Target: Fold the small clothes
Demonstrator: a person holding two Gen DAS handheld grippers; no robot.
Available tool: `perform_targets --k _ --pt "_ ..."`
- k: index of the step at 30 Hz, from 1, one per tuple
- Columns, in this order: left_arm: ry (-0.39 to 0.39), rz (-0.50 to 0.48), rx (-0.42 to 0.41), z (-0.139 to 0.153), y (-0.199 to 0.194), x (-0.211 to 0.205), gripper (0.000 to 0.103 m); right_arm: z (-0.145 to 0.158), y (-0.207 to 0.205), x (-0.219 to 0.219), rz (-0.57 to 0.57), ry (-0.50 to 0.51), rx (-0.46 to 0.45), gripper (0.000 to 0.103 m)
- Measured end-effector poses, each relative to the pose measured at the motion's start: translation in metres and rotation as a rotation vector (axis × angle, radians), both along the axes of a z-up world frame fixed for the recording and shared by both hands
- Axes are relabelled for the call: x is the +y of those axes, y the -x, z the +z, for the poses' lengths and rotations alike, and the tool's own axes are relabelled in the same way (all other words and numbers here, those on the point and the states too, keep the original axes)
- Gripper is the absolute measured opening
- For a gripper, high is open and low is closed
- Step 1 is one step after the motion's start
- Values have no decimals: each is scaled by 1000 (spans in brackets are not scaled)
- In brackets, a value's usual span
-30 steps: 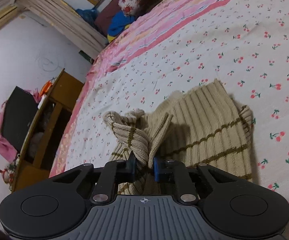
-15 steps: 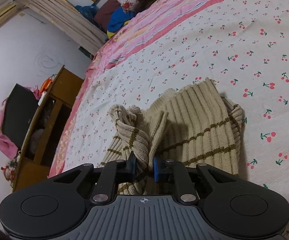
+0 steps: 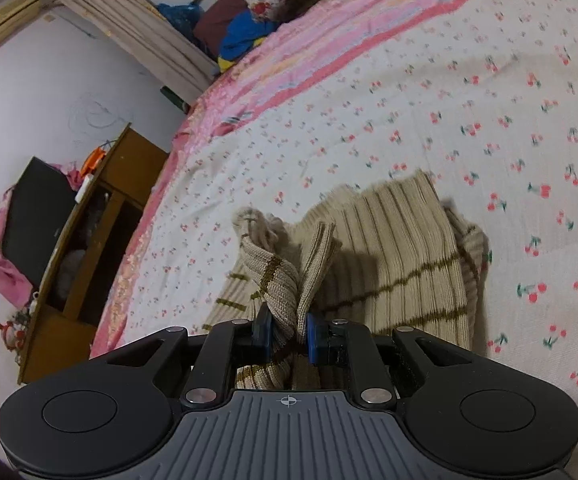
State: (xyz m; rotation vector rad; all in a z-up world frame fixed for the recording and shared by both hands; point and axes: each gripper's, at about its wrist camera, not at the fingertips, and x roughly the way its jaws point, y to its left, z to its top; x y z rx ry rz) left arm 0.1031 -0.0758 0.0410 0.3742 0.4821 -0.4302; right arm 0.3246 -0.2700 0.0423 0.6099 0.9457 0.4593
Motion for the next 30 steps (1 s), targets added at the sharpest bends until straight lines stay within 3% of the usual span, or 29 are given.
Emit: perform_targets --k 4,8,11,14,18,23,27,30 --pt "105 -24 57 20 -8 -2 24 14 0 -16 1 22 -40 16" --pt "163 -52 81 21 -21 -20 22 22 -2 -34 -21 69 -61 16" --pt "168 -78 115 10 -31 -42 22 17 -7 -45 -43 113 -55 16" --pt "126 -90 159 -9 -35 -59 22 3 -11 -48 -47 172 -20 16" --pt "104 -75 201 -21 -33 -60 22 -9 -9 -43 -29 219 -18 19" --pt "104 -88 211 -15 -30 -52 33 1 2 -45 -37 238 -58 22" --pt "108 -91 215 -13 -24 -50 35 19 24 -48 -68 291 -138 28" --pt "110 -84 223 -12 -22 -45 36 27 44 -49 -55 270 -164 28"
